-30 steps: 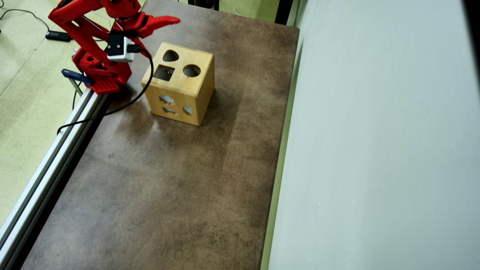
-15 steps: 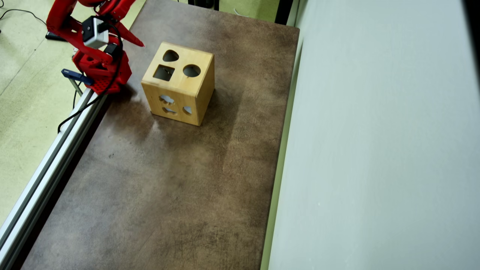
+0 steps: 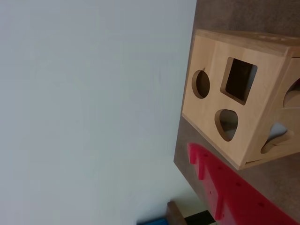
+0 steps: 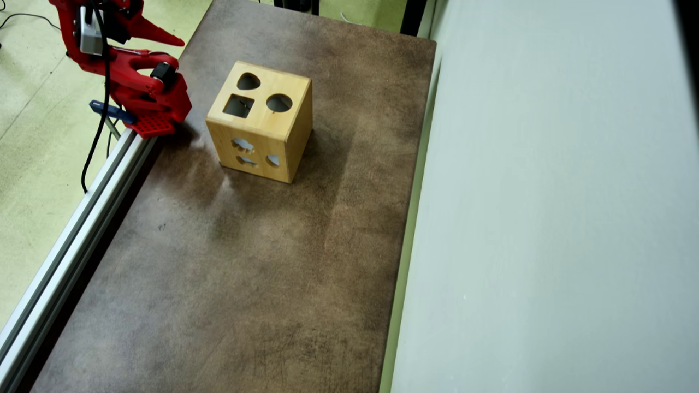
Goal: Pick and place the red cube on the square hole
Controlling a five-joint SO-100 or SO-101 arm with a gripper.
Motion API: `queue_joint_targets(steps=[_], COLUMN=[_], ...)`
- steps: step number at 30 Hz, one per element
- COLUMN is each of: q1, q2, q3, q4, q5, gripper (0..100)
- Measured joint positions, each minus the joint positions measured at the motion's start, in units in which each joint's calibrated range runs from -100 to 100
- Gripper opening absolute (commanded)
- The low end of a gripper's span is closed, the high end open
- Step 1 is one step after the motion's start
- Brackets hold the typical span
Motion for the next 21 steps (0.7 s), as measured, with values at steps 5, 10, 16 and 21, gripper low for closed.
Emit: queue_joint_targets(steps=[5, 10, 16, 21], q1=[0.00, 0.00, -0.14, -0.14], q2=[-3.90, -4.07, -4.07, -4.07], q3=[-0.18, -0.27, -0.09, -0.09], q4=[0.24, 0.32, 3.31, 4.04], q5=[0.00, 0.00, 0.00, 0.00], gripper=[83, 83, 80, 64])
